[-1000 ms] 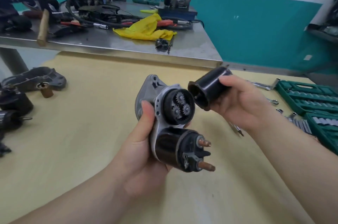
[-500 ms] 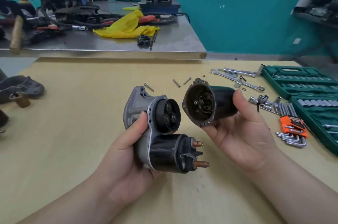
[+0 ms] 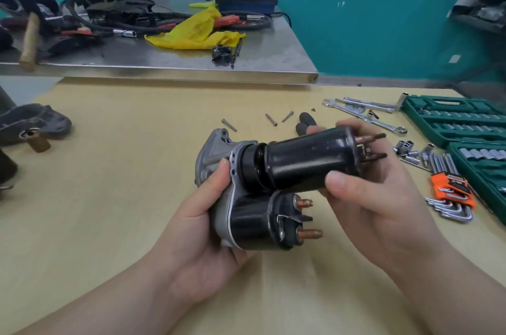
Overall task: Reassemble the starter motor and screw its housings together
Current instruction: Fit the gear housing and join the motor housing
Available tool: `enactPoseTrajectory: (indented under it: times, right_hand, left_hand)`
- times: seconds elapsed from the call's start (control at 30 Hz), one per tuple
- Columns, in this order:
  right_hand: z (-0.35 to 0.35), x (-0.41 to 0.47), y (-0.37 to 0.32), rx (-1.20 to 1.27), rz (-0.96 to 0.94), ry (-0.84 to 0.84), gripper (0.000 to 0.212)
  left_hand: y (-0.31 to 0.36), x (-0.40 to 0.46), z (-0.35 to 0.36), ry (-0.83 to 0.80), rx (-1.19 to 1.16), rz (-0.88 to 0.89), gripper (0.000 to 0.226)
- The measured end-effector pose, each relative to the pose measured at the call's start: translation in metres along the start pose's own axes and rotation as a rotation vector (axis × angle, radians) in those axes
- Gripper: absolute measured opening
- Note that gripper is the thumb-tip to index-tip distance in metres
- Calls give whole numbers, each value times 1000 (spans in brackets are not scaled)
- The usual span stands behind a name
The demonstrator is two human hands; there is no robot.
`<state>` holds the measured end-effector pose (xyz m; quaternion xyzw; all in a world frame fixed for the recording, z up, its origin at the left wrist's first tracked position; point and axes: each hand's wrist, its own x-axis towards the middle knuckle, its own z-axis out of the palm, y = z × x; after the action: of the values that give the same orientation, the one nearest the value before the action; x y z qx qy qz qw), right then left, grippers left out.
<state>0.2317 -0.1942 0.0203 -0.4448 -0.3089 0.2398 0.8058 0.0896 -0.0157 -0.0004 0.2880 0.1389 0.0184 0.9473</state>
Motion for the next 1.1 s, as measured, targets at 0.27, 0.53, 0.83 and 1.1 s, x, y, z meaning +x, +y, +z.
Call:
enactPoseTrajectory:
  times: [0.27, 0.53, 0.83, 1.1]
  right_hand:
    - [13, -5, -10, -92, -120, -61, 70]
    - [14, -8, 1, -122, -41, -117, 71]
    - [3, -11, -9, -345, 19, -76, 60]
    - [1, -8, -8, -299, 100, 30, 58]
  left_hand:
    - [0, 1, -4, -96, -33, -84, 73]
    - [-9, 0, -6, -75, 61, -75, 76]
    - [-7, -1, -8, -62, 100, -12, 77]
    - [-1, -2, -5, -22, 196, 90, 70]
